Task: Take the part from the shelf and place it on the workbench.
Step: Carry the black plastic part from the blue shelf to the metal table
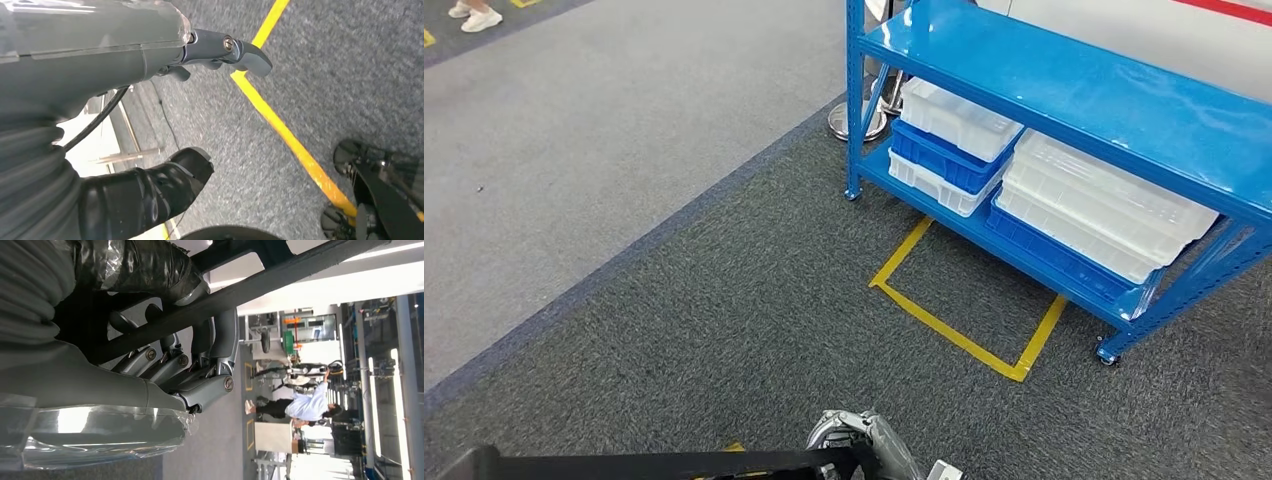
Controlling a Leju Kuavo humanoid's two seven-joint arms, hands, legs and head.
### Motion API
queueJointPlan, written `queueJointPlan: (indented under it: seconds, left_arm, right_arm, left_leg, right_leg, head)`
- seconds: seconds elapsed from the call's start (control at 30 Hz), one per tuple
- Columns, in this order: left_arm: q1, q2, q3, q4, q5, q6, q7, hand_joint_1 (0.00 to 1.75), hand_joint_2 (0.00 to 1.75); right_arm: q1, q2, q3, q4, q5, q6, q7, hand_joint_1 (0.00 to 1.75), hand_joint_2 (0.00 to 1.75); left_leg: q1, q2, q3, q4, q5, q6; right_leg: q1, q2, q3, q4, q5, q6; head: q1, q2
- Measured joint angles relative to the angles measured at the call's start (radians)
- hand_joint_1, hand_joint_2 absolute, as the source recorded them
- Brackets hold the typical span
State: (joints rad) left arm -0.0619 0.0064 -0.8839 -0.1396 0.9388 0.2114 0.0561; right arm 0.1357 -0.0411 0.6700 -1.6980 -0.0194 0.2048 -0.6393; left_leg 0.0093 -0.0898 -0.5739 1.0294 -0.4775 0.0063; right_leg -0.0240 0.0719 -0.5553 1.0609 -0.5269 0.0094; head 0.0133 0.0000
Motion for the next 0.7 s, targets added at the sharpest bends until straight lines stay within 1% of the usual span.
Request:
queueJointPlan:
  seconds: [0.03, 0.07, 0.1, 0.13, 0.17, 0.2, 0.23, 0.27, 0.3, 0.33, 0.37, 0.4, 0.43, 0.47, 0.5, 0.53, 0.57, 0.6, 0.63, 0.67, 0.7]
  left_arm:
    - [0.0, 0.0, 0.0, 0.0, 0.001, 0.0, 0.001, 0.0, 1.75]
    - [0.002, 0.0, 0.0, 0.0, 0.001, 0.0, 0.001, 0.0, 1.75]
    - [0.003, 0.0, 0.0, 0.0, 0.002, 0.0, 0.001, 0.0, 1.75]
    - [0.004, -0.001, 0.0, 0.0, 0.002, 0.0, 0.001, 0.0, 1.75]
    - [0.003, -0.001, 0.0, 0.0, 0.002, 0.0, 0.001, 0.0, 1.75]
    - [0.001, -0.002, 0.0, 0.0, 0.002, 0.0, 0.001, 0.0, 1.75]
    - [-0.001, -0.003, 0.0, 0.0, 0.002, 0.0, 0.001, 0.0, 1.75]
    - [-0.002, -0.003, 0.0, 0.0, 0.002, 0.0, 0.001, 0.0, 1.75]
    - [-0.002, -0.003, -0.001, 0.0, 0.004, 0.0, 0.001, 0.0, 1.75]
    - [-0.001, -0.003, -0.001, 0.0, 0.005, 0.0, 0.001, 0.0, 1.75]
    - [0.0, -0.002, -0.001, 0.0, 0.007, 0.0, 0.001, 0.0, 1.75]
    - [0.001, -0.002, -0.001, 0.0, 0.009, 0.0, 0.0, 0.0, 1.75]
    - [0.001, -0.002, -0.001, 0.0, 0.011, -0.001, -0.002, 0.0, 1.75]
    - [0.0, -0.001, -0.001, 0.0, 0.013, -0.002, -0.005, 0.0, 1.75]
    - [0.0, -0.001, -0.001, 0.0, 0.014, -0.003, -0.008, 0.0, 1.75]
    - [0.0, 0.0, -0.001, 0.0, 0.016, -0.004, -0.01, 0.0, 1.75]
    - [0.001, 0.0, -0.001, 0.0, 0.018, -0.005, -0.01, 0.0, 1.75]
    - [0.002, 0.0, -0.001, 0.0, 0.02, -0.005, -0.008, 0.0, 1.75]
    - [0.004, -0.001, -0.001, 0.0, 0.021, -0.004, -0.004, 0.0, 1.75]
    - [0.004, -0.002, -0.001, 0.001, 0.023, -0.002, 0.0, 0.0, 1.75]
    - [0.004, -0.002, -0.001, 0.001, 0.026, -0.002, 0.002, 0.0, 1.75]
  right_arm:
    - [-0.001, -0.001, 0.002, 0.002, 0.0, -0.001, -0.001, 1.75, 1.75]
    - [-0.002, -0.001, 0.003, 0.003, 0.0, -0.002, -0.001, 1.75, 1.75]
    - [-0.003, -0.001, 0.004, 0.004, 0.0, -0.003, -0.001, 1.75, 1.75]
    - [-0.004, -0.001, 0.005, 0.005, 0.0, -0.004, -0.001, 1.75, 1.75]
    - [-0.005, -0.001, 0.007, 0.006, 0.0, -0.005, -0.002, 1.75, 1.75]
    - [-0.006, -0.001, 0.008, 0.006, 0.0, -0.006, -0.002, 1.75, 1.75]
    - [-0.006, -0.001, 0.009, 0.008, 0.0, -0.006, -0.002, 1.75, 1.75]
    - [-0.007, -0.001, 0.01, 0.009, 0.0, -0.006, -0.003, 1.75, 1.75]
    - [-0.007, -0.002, 0.01, 0.01, 0.0, -0.006, -0.003, 1.75, 1.75]
    - [-0.008, -0.002, 0.011, 0.011, 0.0, -0.006, -0.003, 1.75, 1.75]
    - [-0.009, -0.002, 0.012, 0.012, 0.0, -0.006, -0.003, 1.75, 1.75]
    - [-0.011, -0.002, 0.012, 0.012, 0.0, -0.006, -0.003, 1.75, 1.75]
    - [-0.012, -0.001, 0.014, 0.012, -0.001, -0.005, -0.004, 1.75, 1.75]
    - [-0.014, -0.001, 0.014, 0.012, -0.002, -0.004, -0.004, 1.75, 1.75]
    - [-0.015, -0.001, 0.015, 0.012, -0.004, -0.002, -0.004, 1.75, 1.75]
    - [-0.017, -0.001, 0.016, 0.012, -0.006, 0.0, -0.004, 1.75, 1.75]
    - [-0.018, -0.001, 0.017, 0.012, -0.008, 0.003, -0.004, 1.75, 1.75]
    - [-0.019, -0.001, 0.018, 0.012, -0.009, 0.006, -0.003, 1.75, 1.75]
    - [-0.02, -0.001, 0.018, 0.012, -0.011, 0.008, -0.002, 1.75, 1.75]
    - [-0.021, -0.001, 0.019, 0.012, -0.013, 0.01, -0.002, 1.75, 1.75]
    - [-0.022, -0.001, 0.019, 0.013, -0.016, 0.012, -0.001, 1.75, 1.75]
  left_leg:
    - [0.001, -0.008, -0.005, 0.002, 0.002, -0.007]
    - [0.003, -0.017, -0.01, 0.001, 0.004, -0.012]
    - [0.005, -0.016, -0.013, 0.003, 0.004, -0.017]
    - [0.004, 0.0, -0.019, 0.015, -0.004, -0.022]
    - [0.004, 0.022, -0.035, 0.046, -0.023, -0.026]
    - [0.003, 0.049, -0.058, 0.096, -0.051, -0.03]
    - [0.003, 0.069, -0.088, 0.16, -0.083, -0.034]
    - [0.004, 0.077, -0.119, 0.224, -0.109, -0.036]
    - [0.004, 0.08, -0.138, 0.265, -0.119, -0.037]
    - [0.004, 0.082, -0.14, 0.271, -0.11, -0.036]
    - [0.004, 0.086, -0.122, 0.236, -0.083, -0.034]
    - [0.002, 0.095, -0.087, 0.171, -0.046, -0.028]
    - [-0.002, 0.113, -0.05, 0.1, -0.02, -0.021]
    - [-0.007, 0.13, -0.021, 0.043, -0.002, -0.014]
    - [-0.012, 0.141, -0.005, 0.009, 0.004, -0.008]
    - [-0.017, 0.144, -0.002, -0.002, 0.0, -0.003]
    - [-0.019, 0.134, -0.004, -0.005, 0.003, 0.001]
    - [-0.014, 0.124, -0.001, -0.012, 0.006, 0.005]
    - [-0.01, 0.116, 0.004, -0.021, 0.01, 0.01]
    - [-0.006, 0.108, 0.009, -0.03, 0.016, 0.015]
    - [-0.002, 0.1, 0.014, -0.036, 0.02, 0.02]
  right_leg:
    - [0.003, 0.0, -0.002, -0.001, -0.001, -0.005]
    - [0.004, -0.011, -0.003, -0.001, 0.001, -0.012]
    - [0.004, -0.021, -0.002, -0.004, 0.003, -0.019]
    - [0.003, -0.033, -0.001, -0.008, 0.006, -0.026]
    - [0.003, -0.046, 0.0, -0.011, 0.007, -0.032]
    - [0.004, -0.06, 0.0, -0.013, 0.008, -0.036]
    - [0.006, -0.073, 0.0, -0.014, 0.007, -0.039]
    - [0.008, -0.088, 0.0, -0.014, 0.006, -0.042]
    - [0.009, -0.101, 0.0, -0.013, 0.005, -0.043]
    - [0.011, -0.113, 0.001, -0.013, 0.003, -0.043]
    - [0.012, -0.124, 0.003, -0.013, 0.002, -0.043]
    - [0.013, -0.134, 0.007, -0.013, -0.001, -0.043]
    - [0.014, -0.144, 0.011, -0.014, -0.003, -0.041]
    - [0.016, -0.152, 0.013, -0.014, -0.006, -0.038]
    - [0.017, -0.16, 0.015, -0.015, -0.007, -0.035]
    - [0.018, -0.169, 0.016, -0.017, -0.008, -0.031]
    - [0.02, -0.177, 0.019, -0.019, -0.008, -0.026]
    - [0.02, -0.179, 0.022, -0.02, -0.01, -0.02]
    - [0.019, -0.167, 0.024, -0.015, -0.016, -0.015]
    - [0.019, -0.145, 0.017, 0.006, -0.033, -0.01]
    - [0.018, -0.118, -0.002, 0.05, -0.059, -0.007]
  head:
    - [0.0, 0.0]
    - [0.0, 0.0]
    - [0.0, 0.0]
    - [-0.001, 0.0]
    - [-0.001, 0.0]
    - [-0.002, 0.0]
    - [-0.003, 0.0]
    - [-0.003, 0.0]
    - [-0.003, 0.0]
    - [-0.003, 0.0]
    - [-0.003, 0.0]
    - [-0.003, 0.0]
    - [-0.003, 0.0]
    - [-0.003, 0.0]
    - [-0.003, 0.0]
    - [-0.003, 0.0]
    - [-0.003, 0.0]
    - [-0.003, 0.0]
    - [-0.002, 0.0]
    - [-0.002, 0.0]
    - [-0.002, 0.0]
